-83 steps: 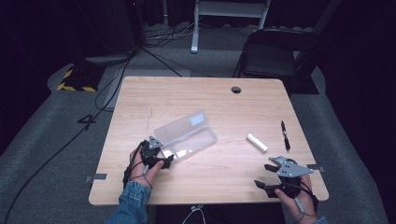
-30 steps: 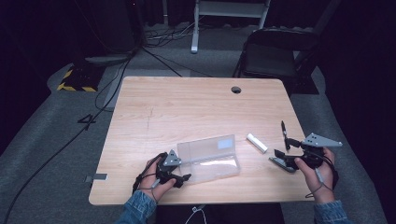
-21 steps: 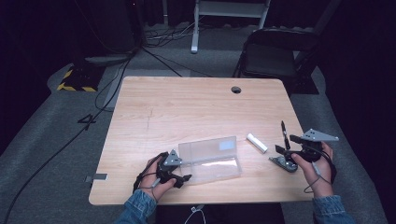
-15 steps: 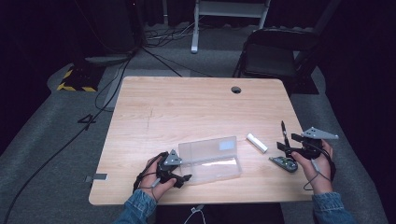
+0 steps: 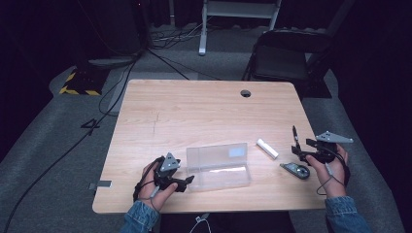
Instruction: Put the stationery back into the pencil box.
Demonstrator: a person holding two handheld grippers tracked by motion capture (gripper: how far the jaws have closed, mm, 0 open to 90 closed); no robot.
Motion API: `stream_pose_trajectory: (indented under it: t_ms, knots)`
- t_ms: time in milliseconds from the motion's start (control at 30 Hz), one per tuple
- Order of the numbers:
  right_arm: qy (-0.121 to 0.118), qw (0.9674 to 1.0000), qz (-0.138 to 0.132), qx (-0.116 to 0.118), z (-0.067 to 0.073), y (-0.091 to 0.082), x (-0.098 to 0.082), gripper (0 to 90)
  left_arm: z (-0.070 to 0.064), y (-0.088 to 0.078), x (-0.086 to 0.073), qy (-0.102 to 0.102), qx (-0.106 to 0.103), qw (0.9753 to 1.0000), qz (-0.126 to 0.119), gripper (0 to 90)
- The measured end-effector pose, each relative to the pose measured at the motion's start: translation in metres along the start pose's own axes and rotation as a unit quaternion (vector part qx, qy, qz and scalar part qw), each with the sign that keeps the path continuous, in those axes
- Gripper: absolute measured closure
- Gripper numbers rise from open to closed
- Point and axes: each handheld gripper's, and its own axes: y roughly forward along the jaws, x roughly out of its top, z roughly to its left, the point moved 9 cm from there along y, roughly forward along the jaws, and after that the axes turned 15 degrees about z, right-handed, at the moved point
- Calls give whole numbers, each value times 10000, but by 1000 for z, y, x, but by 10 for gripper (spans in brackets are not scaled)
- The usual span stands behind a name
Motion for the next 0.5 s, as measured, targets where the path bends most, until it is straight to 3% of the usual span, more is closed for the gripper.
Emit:
stream_pose_trajectory:
  t_ms: [200, 367, 500]
  knots:
    - [33, 9999, 100, 0, -8, 7, 0, 314, 2, -14, -11, -299, 90, 9995, -90, 226]
    - [66, 9998, 192, -34, -14, 15, 2, 363, 3, -26, -22, -371, 310, 9988, -106, 241]
    - [172, 9992, 353, -64, -18, 19, 2, 438, 11, -34, -35, -466, 538, 9974, -54, 246]
